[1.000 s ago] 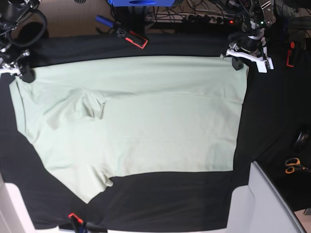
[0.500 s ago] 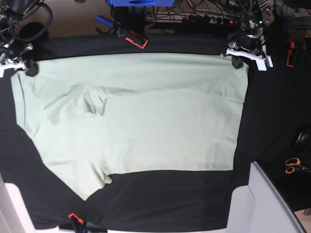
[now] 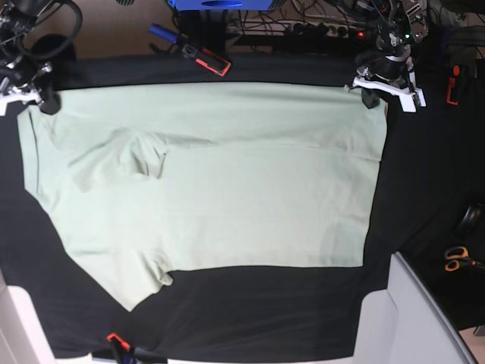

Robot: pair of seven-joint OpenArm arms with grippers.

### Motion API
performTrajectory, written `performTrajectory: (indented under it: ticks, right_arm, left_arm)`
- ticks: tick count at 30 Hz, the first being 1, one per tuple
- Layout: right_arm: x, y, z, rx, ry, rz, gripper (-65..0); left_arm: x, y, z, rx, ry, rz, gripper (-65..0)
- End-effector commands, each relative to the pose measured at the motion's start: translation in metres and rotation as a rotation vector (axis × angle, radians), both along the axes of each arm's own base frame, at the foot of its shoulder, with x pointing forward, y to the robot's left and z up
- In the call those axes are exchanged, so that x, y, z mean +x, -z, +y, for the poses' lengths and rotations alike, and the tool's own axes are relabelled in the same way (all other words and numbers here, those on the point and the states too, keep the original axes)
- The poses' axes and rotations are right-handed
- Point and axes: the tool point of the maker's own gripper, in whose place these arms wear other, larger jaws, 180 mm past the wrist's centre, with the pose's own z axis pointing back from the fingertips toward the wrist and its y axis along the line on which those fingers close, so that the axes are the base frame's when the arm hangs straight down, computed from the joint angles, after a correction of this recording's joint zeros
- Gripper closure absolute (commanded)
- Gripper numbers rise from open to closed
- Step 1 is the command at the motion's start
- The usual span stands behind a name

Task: Fold the T-shirt properly
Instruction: 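Pull both held corners away from the hem to straighten the shirt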

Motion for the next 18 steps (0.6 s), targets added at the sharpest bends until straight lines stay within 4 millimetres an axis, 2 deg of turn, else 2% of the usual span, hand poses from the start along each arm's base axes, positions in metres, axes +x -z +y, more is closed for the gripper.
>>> performTrajectory:
  ticks: [1, 7, 13, 18]
  right_arm:
    - [-0.009, 0.001, -0.007, -0.026, -0.01, 0.033, 0.0]
    - [-0.016, 0.005, 0.0, -0.013, -0.011, 0.048, 0.0]
    - [-0.026, 0.008, 0.002, -0.004, -0.022, 0.074, 0.0]
    - [-0.024, -0.002, 0.0, -0.044, -0.043, 0.06, 0.0]
  left_arm:
    - [-0.006, -0.001, 0.01, 0.026, -0.013, 0.013, 0.0]
    - [-0.006, -0.001, 0.01, 0.026, -0.013, 0.013, 0.0]
    - [-0.016, 0.001, 0.011, 0.031, -0.011, 0.032, 0.0]
    - [-0.018, 0.0, 0.013, 0.036, -0.008, 0.037, 0.0]
